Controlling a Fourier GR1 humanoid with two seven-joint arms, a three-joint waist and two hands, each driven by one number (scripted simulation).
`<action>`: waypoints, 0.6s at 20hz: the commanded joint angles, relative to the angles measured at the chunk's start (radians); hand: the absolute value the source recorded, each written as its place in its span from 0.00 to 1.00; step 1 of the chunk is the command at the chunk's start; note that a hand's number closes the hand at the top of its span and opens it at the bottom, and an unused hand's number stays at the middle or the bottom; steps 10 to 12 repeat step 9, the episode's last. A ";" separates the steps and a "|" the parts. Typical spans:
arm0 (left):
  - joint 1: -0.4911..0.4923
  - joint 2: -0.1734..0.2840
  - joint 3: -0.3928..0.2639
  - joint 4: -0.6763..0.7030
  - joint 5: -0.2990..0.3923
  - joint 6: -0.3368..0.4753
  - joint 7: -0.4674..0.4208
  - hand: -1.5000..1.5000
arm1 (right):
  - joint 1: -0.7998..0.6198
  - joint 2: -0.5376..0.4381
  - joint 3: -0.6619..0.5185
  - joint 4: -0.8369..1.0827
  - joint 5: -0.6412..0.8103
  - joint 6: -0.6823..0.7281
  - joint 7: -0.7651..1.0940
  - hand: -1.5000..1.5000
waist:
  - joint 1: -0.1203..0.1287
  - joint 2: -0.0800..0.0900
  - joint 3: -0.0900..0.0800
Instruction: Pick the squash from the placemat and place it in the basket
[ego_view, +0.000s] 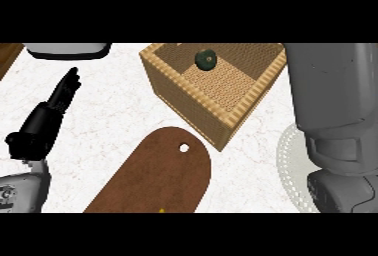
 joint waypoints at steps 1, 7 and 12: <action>0.034 -0.004 0.001 -0.022 0.002 0.001 0.005 0.50 | 0.076 -0.025 -0.038 -0.087 0.036 -0.188 0.007 0.00 | -0.007 -0.004 0.001; 0.024 0.000 0.011 -0.023 0.004 0.002 0.010 0.50 | 0.180 -0.098 -0.090 -0.289 0.043 -0.206 0.065 0.00 | -0.029 -0.011 0.001; 0.051 -0.018 -0.004 -0.061 -0.019 0.027 0.032 0.50 | 0.234 -0.138 -0.107 -0.387 0.015 -0.155 0.053 0.00 | -0.030 -0.014 0.001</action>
